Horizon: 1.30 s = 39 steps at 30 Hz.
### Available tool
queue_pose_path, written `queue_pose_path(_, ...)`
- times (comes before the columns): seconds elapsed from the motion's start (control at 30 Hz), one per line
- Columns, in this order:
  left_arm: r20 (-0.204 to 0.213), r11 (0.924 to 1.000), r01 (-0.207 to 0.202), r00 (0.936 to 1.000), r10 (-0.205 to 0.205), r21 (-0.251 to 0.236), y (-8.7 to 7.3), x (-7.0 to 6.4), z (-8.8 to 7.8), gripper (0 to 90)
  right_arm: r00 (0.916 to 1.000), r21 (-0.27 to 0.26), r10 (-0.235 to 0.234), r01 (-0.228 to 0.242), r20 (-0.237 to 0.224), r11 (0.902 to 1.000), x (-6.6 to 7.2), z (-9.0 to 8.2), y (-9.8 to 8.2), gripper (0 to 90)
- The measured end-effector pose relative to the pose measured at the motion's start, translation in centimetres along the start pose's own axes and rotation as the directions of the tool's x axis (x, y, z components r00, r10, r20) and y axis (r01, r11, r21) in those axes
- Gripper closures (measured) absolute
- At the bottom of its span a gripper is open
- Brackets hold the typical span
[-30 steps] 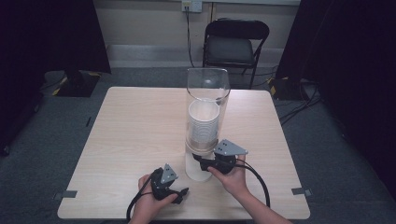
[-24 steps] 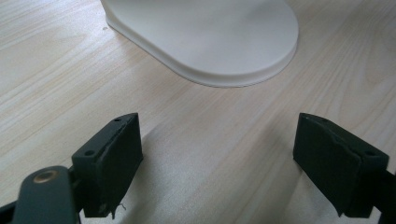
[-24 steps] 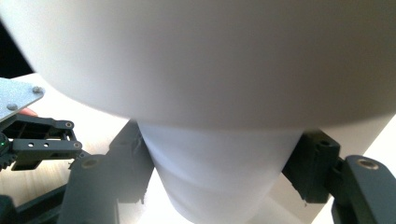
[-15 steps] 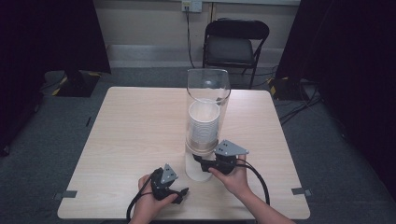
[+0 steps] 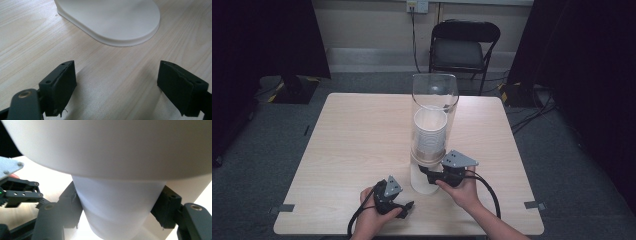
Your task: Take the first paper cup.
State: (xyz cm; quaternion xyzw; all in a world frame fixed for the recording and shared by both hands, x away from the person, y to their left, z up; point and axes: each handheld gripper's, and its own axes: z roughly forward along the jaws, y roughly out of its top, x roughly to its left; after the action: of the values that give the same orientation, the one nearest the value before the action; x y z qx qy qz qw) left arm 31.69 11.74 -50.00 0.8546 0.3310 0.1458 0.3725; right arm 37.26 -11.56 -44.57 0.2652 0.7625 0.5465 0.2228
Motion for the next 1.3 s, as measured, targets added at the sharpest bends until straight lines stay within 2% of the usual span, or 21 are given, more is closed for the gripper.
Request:
queue_pose_path(0.33,-0.001,1.0,0.0,1.0,0.0,-0.002,0.0,0.0,0.0,15.2,0.9999,-0.001,0.011,-0.011,-0.008,0.9999,0.0,-0.1,-0.1,34.6)
queue_pose_path(0.6,0.001,1.0,0.001,1.0,-0.001,-0.008,0.0,0.0,0.1,15.2,1.0,-0.008,-0.001,0.001,-0.006,1.0,0.0,0.0,-0.2,34.8)
queue_pose_path(0.67,0.0,1.0,0.0,1.0,0.0,-0.008,0.0,0.0,0.1,15.2,1.0,0.011,0.008,-0.008,0.002,0.9999,0.1,-0.1,0.0,34.8)
queue_pose_path(0.8,0.001,0.9999,0.009,1.0,-0.009,-0.01,-0.1,-0.1,0.1,15.2,0.9998,0.008,0.018,-0.018,-0.009,0.9998,0.0,0.0,0.0,34.9)
queue_pose_path(0.87,0.001,0.9999,0.009,1.0,-0.009,-0.01,0.0,-0.1,0.1,15.2,0.999,0.014,0.041,-0.041,-0.016,0.9991,0.0,0.0,0.0,35.0)
queue_pose_path(0.9,0.001,0.9999,0.009,1.0,-0.009,-0.01,0.0,-0.1,0.1,15.2,0.9965,0.029,0.077,-0.076,-0.032,0.9967,0.0,0.0,0.1,34.9)
queue_pose_path(0.97,0.003,1.0,0.002,1.0,-0.002,-0.007,0.0,0.0,0.0,15.2,0.9966,0.028,0.076,-0.075,-0.031,0.9968,0.1,0.0,0.0,34.9)
queue_pose_path(1.0,0.002,1.0,0.007,1.0,-0.007,-0.003,0.0,0.0,0.0,15.1,0.9959,0.004,0.086,-0.086,-0.029,0.9963,0.1,0.0,-0.2,34.9)
queue_pose_path(1.03,0.002,1.0,0.007,1.0,-0.007,-0.003,0.0,0.0,0.0,15.2,0.9959,0.004,0.086,-0.086,-0.029,0.9963,0.1,0.0,-0.2,34.9)
queue_pose_path(1.07,0.003,1.0,0.003,1.0,-0.003,-0.006,0.0,0.0,0.0,15.1,0.9879,0.016,0.149,-0.148,-0.045,0.9888,0.2,0.2,-0.1,34.7)
queue_pose_path(1.1,0.002,1.0,0.001,1.0,-0.001,-0.005,0.0,0.0,0.0,15.2,0.987,0.002,0.153,-0.153,-0.05,0.9883,0.2,0.2,-0.3,34.8)
queue_pose_path(1.17,0.002,1.0,0.005,1.0,-0.005,-0.003,0.0,0.0,0.0,15.2,0.9889,0.001,0.142,-0.142,-0.044,0.9899,0.2,0.2,-0.4,34.7)
queue_pose_path(1.23,0.001,1.0,0.001,1.0,-0.001,-0.003,0.0,0.0,0.0,15.2,0.9952,-0.037,0.091,-0.092,-0.036,0.995,0.3,0.3,-0.7,34.9)
queue_pose_path(1.27,0.001,1.0,0.002,1.0,-0.002,-0.003,0.0,0.0,0.0,15.2,0.9952,-0.037,0.091,-0.092,-0.036,0.995,0.3,0.3,-0.7,34.9)
queue_pose_path(1.3,0.001,1.0,0.001,1.0,-0.001,-0.003,0.0,0.0,0.0,15.2,0.9994,-0.061,0.033,-0.033,-0.009,0.9976,0.4,0.4,-1.1,34.9)
